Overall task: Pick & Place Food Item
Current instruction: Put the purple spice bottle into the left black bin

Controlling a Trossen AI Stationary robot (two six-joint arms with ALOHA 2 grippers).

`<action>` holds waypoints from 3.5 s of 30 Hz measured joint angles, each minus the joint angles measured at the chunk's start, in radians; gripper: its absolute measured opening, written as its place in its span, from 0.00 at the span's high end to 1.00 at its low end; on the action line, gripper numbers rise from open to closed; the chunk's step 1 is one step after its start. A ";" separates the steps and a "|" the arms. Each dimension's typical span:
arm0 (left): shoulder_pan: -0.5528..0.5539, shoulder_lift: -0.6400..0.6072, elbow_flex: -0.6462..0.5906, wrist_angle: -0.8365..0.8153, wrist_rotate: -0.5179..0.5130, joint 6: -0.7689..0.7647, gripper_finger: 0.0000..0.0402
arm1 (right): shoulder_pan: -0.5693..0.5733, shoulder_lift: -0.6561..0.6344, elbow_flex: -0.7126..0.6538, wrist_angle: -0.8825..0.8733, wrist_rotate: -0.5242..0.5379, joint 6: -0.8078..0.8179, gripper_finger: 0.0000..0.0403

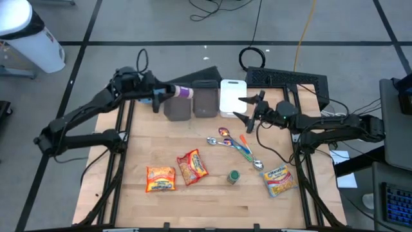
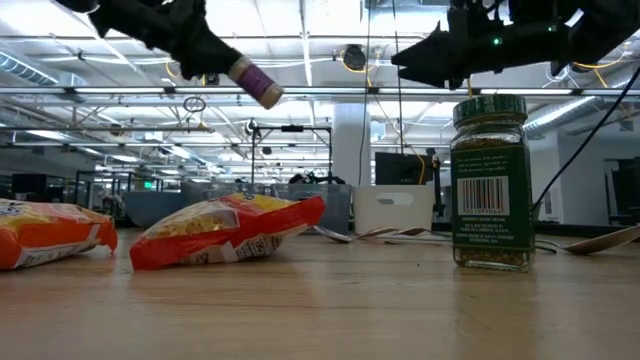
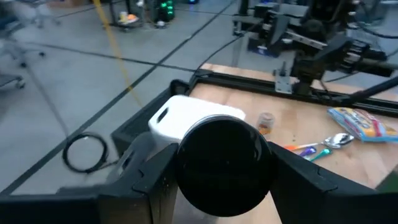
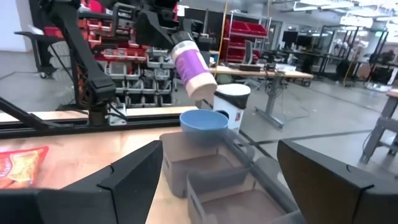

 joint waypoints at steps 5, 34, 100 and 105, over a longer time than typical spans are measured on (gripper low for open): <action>0.041 -0.053 0.013 -0.148 -0.087 -0.006 0.47 | 0.000 0.000 -0.013 0.000 -0.002 0.044 0.23; 0.028 0.499 0.495 -0.622 -0.255 0.210 0.47 | 0.000 0.000 -0.018 -0.009 -0.006 0.075 0.23; 0.024 0.901 0.634 -0.567 -0.347 0.331 0.47 | 0.000 0.000 -0.018 -0.011 -0.003 0.056 0.23; 0.034 0.901 0.634 -0.568 -0.335 0.332 0.47 | 0.000 0.000 -0.018 -0.011 -0.003 0.056 0.23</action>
